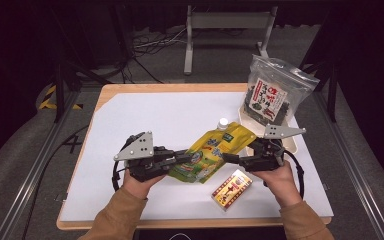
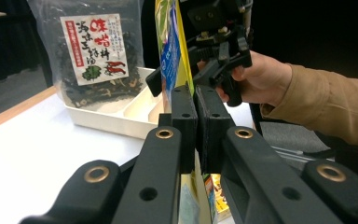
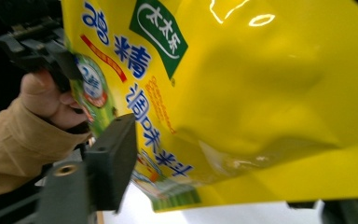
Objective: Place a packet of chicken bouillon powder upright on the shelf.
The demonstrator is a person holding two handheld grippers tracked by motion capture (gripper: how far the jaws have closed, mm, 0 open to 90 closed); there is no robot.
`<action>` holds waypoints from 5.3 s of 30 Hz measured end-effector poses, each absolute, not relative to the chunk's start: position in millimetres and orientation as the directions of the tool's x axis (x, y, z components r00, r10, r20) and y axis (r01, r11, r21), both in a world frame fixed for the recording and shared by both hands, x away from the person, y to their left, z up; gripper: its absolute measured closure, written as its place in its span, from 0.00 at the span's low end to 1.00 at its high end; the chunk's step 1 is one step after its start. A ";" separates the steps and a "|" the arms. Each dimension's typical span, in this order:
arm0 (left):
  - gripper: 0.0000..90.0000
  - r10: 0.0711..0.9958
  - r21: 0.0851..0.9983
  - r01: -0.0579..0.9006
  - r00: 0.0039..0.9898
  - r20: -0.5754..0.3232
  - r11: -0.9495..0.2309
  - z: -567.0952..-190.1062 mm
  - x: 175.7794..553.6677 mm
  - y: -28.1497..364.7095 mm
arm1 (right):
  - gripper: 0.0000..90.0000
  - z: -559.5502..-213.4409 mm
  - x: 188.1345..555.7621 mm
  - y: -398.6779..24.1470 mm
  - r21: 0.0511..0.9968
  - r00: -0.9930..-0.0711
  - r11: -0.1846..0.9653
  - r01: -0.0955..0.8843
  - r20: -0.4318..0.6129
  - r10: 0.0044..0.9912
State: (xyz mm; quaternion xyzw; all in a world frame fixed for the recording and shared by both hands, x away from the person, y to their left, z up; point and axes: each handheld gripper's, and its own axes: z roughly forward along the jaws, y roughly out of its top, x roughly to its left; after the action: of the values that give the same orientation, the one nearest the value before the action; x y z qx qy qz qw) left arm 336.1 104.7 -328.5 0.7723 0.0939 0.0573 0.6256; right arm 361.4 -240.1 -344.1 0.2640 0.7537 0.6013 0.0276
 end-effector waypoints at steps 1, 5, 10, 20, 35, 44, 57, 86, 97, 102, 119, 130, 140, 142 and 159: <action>0.97 0.213 0.977 0.074 0.977 -0.030 -0.200 -329.2 335.6 103.3 | 0.45 -343.3 360.6 -240.1 0.920 -0.861 0.140 0.365 0.277 0.427; 0.97 0.211 0.974 0.083 0.977 -0.038 -0.209 -330.6 336.7 101.1 | 0.64 -339.4 357.7 -241.4 0.928 -0.884 0.148 0.341 0.263 0.386; 0.97 0.222 0.974 0.100 0.973 -0.054 -0.201 -332.5 339.8 104.3 | 0.81 -332.8 353.9 -242.3 0.934 -0.908 0.180 0.307 0.230 0.351; 0.96 0.235 0.973 0.118 0.969 -0.070 -0.197 -335.3 343.0 105.8 | 0.90 -319.7 342.3 -239.2 0.940 -0.922 0.244 0.238 0.140 0.360; 0.76 0.260 0.970 0.121 0.964 -0.065 -0.209 -334.9 347.8 111.6 | 0.91 -284.7 330.9 -246.0 0.921 -0.909 0.334 0.201 0.048 0.414; 0.70 0.302 0.962 0.144 0.951 -0.069 -0.234 -338.6 354.6 118.2 | 0.91 -259.2 330.9 -264.6 0.905 -0.881 0.378 0.197 -0.006 0.473; 0.66 0.360 0.950 0.180 0.929 -0.080 -0.255 -343.6 361.9 127.9 | 0.91 -231.1 335.8 -286.9 0.875 -0.828 0.428 0.225 -0.060 0.558; 0.62 0.403 0.923 0.230 0.910 -0.092 -0.309 -350.7 368.2 126.1 | 0.91 -214.5 366.1 -317.4 0.790 -0.740 0.527 0.315 -0.144 0.657; 0.61 0.408 0.912 0.252 0.907 -0.106 -0.324 -352.2 369.9 125.3 | 0.91 -222.8 376.4 -327.6 0.760 -0.710 0.543 0.356 -0.158 0.686; 0.57 0.412 0.908 0.258 0.905 -0.107 -0.329 -352.9 371.3 124.9 | 0.91 -227.8 381.6 -329.4 0.740 -0.705 0.558 0.374 -0.164 0.690; 0.53 0.416 0.900 0.279 0.901 -0.124 -0.336 -354.0 372.4 124.2 | 0.91 -241.3 397.8 -329.4 0.669 -0.708 0.606 0.431 -0.166 0.687; 0.52 0.417 0.897 0.288 0.899 -0.133 -0.334 -355.0 373.4 124.4 | 0.92 -249.8 405.6 -333.0 0.644 -0.704 0.612 0.460 -0.155 0.693; 0.52 0.415 0.894 0.294 0.899 -0.139 -0.338 -356.3 374.0 123.5 | 0.93 -263.8 411.4 -336.7 0.658 -0.702 0.596 0.460 -0.141 0.698; 0.52 0.414 0.893 0.294 0.900 -0.138 -0.341 -356.5 374.2 123.4 | 0.93 -267.2 413.0 -337.5 0.659 -0.704 0.594 0.461 -0.137 0.697; 0.50 0.406 0.879 0.310 0.902 -0.150 -0.363 -360.7 374.4 116.4 | 0.91 -302.3 420.5 -353.7 0.682 -0.690 0.524 0.510 -0.039 0.722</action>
State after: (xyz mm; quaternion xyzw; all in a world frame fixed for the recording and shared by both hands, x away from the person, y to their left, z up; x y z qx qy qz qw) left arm 374.4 116.4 -360.7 0.8242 0.2170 0.0459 0.5210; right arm 420.5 -353.7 -302.3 0.3591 0.8580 0.3302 0.1606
